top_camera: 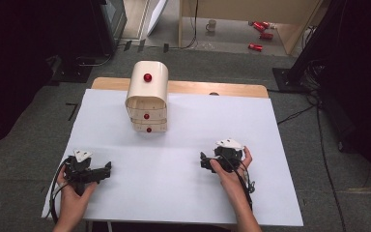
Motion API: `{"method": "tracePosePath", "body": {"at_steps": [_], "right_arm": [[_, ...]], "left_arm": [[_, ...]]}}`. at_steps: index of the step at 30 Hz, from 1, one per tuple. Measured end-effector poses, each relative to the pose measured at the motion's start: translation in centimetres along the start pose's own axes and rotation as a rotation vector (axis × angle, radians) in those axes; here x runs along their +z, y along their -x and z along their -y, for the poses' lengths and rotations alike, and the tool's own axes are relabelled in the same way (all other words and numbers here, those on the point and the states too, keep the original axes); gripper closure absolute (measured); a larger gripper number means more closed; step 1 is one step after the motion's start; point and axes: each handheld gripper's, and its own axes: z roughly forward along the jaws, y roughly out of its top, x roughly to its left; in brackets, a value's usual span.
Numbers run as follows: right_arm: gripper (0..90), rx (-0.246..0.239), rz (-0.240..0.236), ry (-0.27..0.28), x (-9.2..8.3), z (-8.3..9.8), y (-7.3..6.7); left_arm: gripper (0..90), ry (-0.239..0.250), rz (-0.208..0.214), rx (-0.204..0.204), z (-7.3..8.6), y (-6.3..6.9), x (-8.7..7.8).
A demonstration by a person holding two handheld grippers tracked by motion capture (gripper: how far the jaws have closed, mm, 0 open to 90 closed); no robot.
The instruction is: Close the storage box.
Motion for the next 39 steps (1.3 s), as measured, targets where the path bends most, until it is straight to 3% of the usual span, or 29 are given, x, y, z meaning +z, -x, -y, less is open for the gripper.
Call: {"method": "tracePosePath", "body": {"at_steps": [12,33,36,39], "right_arm": [[4.6,0.037,0.060,-0.024,-1.6,2.5,3.7],[4.6,0.132,0.182,-0.042,-6.1,6.8,10.6],[2.3,0.121,0.203,-0.047,-6.5,7.3,11.4],[2.0,0.106,0.187,-0.037,-6.7,7.7,11.7]], "left_arm": [[0.0,0.000,0.000,0.000,0.0,0.0,0.0],[0.0,0.000,0.000,0.001,0.0,0.0,0.0],[0.0,0.000,0.000,0.000,0.0,0.0,0.0],[0.0,0.000,0.000,0.000,0.0,0.0,0.0]]}}
